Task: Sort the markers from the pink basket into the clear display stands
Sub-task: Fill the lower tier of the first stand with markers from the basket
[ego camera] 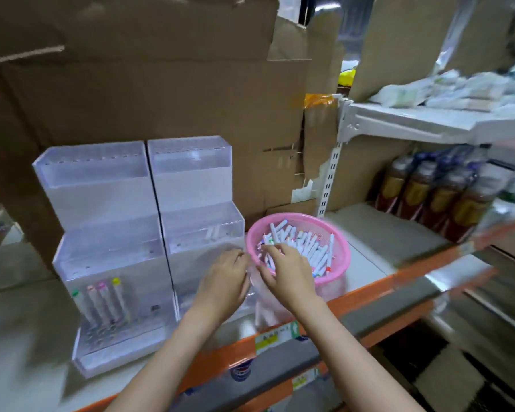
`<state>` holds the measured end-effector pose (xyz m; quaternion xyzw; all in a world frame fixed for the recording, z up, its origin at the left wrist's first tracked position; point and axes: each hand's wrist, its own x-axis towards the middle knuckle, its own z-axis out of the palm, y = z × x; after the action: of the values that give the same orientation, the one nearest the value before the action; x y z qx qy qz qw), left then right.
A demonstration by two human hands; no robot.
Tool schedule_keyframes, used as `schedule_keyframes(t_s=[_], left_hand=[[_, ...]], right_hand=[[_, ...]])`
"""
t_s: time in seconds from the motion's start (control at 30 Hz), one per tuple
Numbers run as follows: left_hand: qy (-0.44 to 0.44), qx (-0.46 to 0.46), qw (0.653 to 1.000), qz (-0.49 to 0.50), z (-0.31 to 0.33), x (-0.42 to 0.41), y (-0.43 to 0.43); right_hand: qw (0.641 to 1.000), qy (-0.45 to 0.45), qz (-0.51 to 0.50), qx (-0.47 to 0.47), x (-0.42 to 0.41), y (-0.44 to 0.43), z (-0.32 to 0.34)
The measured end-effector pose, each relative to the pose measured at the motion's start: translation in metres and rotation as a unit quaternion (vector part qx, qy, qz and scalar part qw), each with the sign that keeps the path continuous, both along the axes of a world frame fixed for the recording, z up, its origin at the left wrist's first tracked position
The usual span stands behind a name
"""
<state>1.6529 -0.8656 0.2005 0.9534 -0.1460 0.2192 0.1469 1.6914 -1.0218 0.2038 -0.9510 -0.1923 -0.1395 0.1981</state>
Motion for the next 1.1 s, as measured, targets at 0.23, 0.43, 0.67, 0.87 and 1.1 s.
schedule_keyframes(t_s=[0.23,0.43,0.67,0.87,1.1], left_hand=[[0.084,0.022,0.996,0.010,-0.008,0.058,-0.071],[0.158,0.015,0.975,0.153,-0.010,0.092,-0.091],[0.179,-0.012,0.963,0.202,-0.006,0.105,-0.098],[0.157,-0.077,0.962,0.212,-0.005,0.109,-0.102],[0.145,-0.156,0.951,0.225,-0.006,0.110,-0.103]], right_hand=[[0.993,0.082,-0.075,-0.050,0.039,-0.066,-0.006],[0.988,0.135,-0.047,-0.060,0.080,-0.076,-0.008],[0.982,0.187,0.007,-0.028,0.104,-0.064,-0.005],[0.978,0.209,0.003,0.007,0.118,-0.061,-0.009],[0.974,0.204,0.048,0.082,0.120,-0.064,-0.012]])
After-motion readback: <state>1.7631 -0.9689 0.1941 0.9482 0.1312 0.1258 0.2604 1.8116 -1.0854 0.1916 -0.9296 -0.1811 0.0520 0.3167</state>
